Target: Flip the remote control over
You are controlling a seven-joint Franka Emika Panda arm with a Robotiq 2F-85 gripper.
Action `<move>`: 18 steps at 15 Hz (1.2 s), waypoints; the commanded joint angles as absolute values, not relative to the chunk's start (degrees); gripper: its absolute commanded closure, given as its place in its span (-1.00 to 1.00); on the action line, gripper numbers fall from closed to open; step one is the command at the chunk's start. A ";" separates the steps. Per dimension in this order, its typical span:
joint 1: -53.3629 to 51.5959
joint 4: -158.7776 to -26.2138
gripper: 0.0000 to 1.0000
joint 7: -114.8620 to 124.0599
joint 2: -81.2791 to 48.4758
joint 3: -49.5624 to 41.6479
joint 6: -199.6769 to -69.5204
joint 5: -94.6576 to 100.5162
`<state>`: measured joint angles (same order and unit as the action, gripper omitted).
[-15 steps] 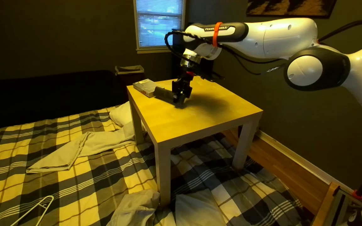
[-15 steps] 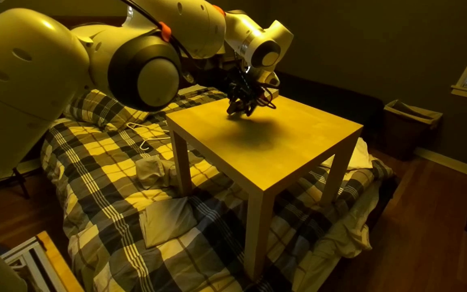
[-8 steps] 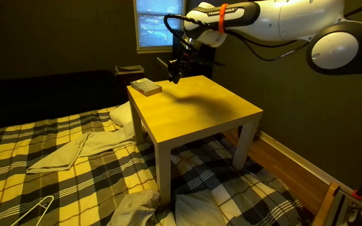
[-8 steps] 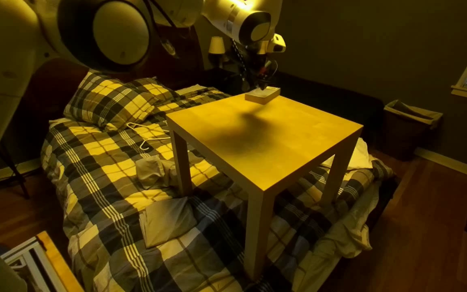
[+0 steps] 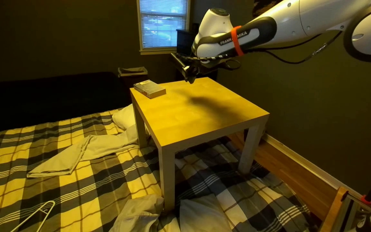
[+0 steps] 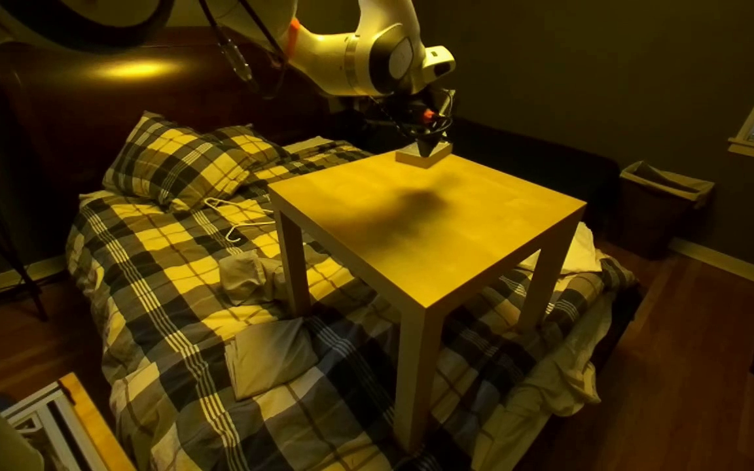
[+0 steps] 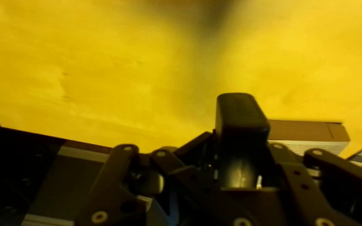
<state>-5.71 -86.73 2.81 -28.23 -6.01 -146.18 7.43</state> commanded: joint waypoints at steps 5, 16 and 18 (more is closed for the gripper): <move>-12.28 -100.17 0.37 20.86 -21.38 -17.08 -151.87 29.86; -15.09 -101.93 0.84 32.83 -16.44 -17.79 -132.17 56.61; -13.41 -102.18 0.84 30.70 -15.96 -14.28 -125.64 58.60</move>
